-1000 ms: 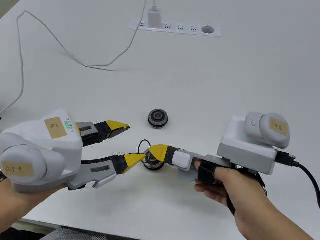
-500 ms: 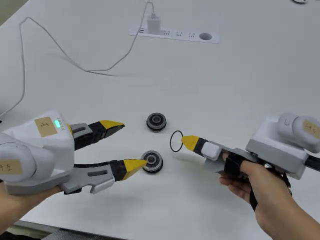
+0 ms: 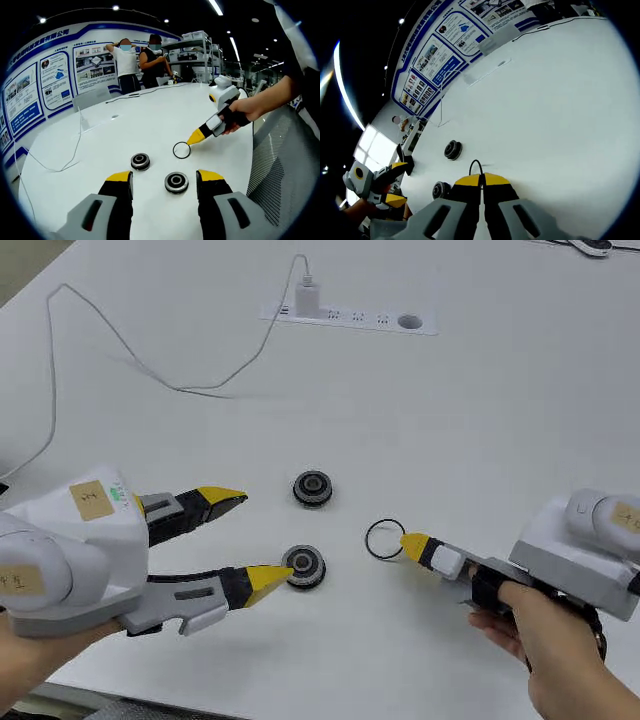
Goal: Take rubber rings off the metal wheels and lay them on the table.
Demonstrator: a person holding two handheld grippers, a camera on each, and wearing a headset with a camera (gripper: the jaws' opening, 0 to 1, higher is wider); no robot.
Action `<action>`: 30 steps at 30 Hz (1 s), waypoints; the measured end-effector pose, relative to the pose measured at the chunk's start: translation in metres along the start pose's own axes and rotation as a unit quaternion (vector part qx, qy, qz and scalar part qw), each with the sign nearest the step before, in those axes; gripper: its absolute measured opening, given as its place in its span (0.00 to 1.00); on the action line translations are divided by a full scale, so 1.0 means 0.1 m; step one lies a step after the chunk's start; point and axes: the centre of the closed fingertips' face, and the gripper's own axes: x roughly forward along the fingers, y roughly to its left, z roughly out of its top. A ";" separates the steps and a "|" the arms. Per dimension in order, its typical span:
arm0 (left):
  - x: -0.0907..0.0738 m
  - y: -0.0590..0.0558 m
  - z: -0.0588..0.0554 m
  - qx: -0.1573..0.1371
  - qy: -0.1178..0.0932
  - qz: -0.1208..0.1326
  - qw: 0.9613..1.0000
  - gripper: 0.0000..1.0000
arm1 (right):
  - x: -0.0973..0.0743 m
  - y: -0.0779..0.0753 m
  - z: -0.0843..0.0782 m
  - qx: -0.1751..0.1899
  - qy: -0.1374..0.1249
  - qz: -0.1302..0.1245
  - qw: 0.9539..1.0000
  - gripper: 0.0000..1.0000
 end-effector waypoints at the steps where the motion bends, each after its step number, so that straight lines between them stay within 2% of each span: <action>1: 0.00 0.00 -0.01 0.001 0.002 0.000 1.000 0.52 | -0.01 -0.02 0.00 -0.001 -0.001 -0.005 1.000 0.02; 7: -0.01 -0.01 -0.02 -0.002 0.003 0.000 1.000 0.52 | -0.04 -0.13 0.06 -0.004 -0.011 -0.021 1.000 0.02; 12: -0.02 -0.01 -0.03 -0.001 0.004 0.000 1.000 0.52 | -0.05 -0.17 0.09 -0.017 -0.015 -0.028 0.999 0.08; 18: -0.01 -0.01 -0.04 0.002 0.005 0.000 1.000 0.52 | -0.08 -0.12 0.12 -0.021 -0.025 -0.022 0.999 0.11; 22: 0.02 -0.02 -0.06 0.010 0.012 -0.004 1.000 0.51 | -0.12 -0.03 0.19 -0.026 -0.045 -0.005 0.999 0.15; 25: 0.06 -0.03 -0.09 0.020 0.022 -0.009 1.000 0.50 | -0.15 0.15 0.28 -0.027 -0.071 0.033 0.997 0.15; 30: 0.15 -0.05 -0.14 0.030 0.037 -0.020 0.999 0.48 | -0.17 0.30 0.36 -0.033 -0.086 0.063 0.994 0.21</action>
